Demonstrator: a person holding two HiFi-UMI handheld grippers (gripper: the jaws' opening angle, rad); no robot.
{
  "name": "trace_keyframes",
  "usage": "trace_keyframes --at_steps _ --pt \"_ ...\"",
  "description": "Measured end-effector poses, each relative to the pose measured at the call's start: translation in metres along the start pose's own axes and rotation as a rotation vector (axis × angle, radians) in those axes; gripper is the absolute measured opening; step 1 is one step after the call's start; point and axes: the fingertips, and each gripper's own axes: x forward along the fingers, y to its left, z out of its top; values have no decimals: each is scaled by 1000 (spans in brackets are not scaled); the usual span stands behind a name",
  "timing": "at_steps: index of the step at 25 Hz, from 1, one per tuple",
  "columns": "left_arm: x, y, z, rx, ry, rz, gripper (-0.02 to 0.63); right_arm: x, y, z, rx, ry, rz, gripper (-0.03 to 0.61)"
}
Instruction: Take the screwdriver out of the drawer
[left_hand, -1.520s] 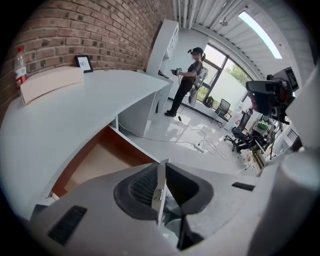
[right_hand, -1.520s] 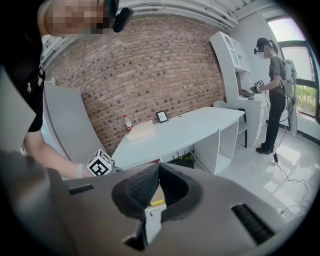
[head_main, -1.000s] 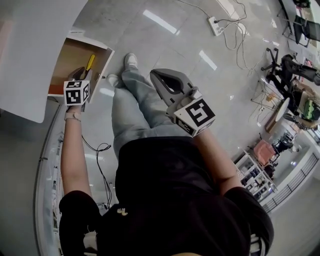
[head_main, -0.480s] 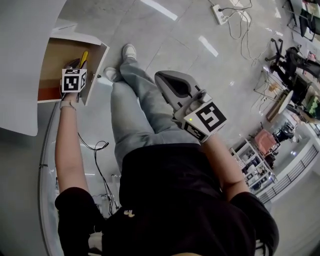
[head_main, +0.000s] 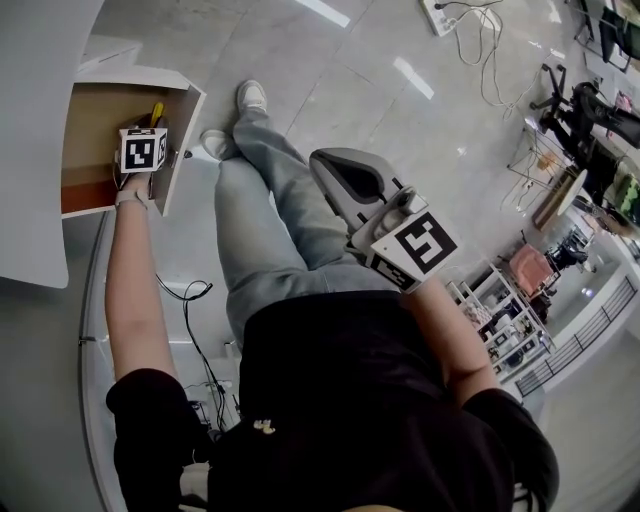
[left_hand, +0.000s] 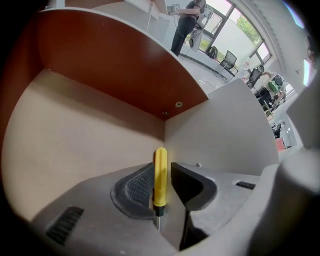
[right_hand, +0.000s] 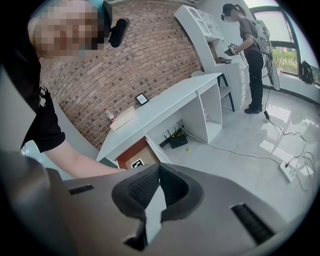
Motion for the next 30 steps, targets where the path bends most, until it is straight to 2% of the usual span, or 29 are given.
trace_keyframes --at_steps 4,9,13,17,22,28,30 --pt "4 7 -3 3 22 20 106 -4 4 -7 18 6 1 9" --pt "4 2 2 44 33 -6 87 -7 6 -7 23 11 8 9" --pt "5 0 2 38 35 -30 77 -7 5 -6 25 3 8 9" --pt "2 3 -3 57 55 37 77 -5 7 -1 46 -29 18 9" --pt "-7 20 -10 35 30 153 77 0 2 -2 42 -14 3 9" --pt "-4 24 -11 52 56 195 80 3 7 4 38 -14 9 9" --pt "-3 24 -12 47 41 205 80 4 9 1 37 -8 13 9"
